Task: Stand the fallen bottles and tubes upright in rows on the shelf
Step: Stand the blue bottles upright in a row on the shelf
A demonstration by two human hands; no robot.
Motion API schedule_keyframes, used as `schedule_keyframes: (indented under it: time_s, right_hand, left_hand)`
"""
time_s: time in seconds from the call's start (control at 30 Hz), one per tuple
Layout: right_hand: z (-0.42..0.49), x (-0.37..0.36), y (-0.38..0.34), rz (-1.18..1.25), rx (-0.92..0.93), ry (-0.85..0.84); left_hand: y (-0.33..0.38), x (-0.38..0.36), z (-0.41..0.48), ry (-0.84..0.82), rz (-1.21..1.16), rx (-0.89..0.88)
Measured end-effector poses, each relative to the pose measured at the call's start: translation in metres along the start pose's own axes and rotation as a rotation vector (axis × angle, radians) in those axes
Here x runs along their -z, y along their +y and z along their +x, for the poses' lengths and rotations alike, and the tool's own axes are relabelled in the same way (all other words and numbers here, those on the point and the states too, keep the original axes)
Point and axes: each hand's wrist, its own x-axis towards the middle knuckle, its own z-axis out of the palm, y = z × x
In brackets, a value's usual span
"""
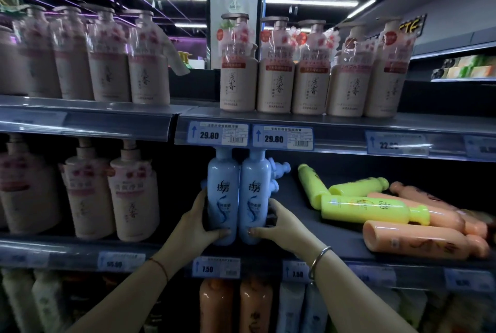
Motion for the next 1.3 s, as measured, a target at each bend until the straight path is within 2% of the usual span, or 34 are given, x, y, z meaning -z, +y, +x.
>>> schedule_keyframes:
  time_s: [0.8,1.3]
  right_hand:
    - [0.017,-0.009,0.004,0.033,-0.055,0.032]
    - [0.033,-0.023,-0.004,-0.024,-0.021,0.001]
  left_hand:
    - [-0.026,0.016,0.011,-0.049,-0.009,0.000]
    - [-0.030,0.029,0.001,-0.081,-0.033,-0.010]
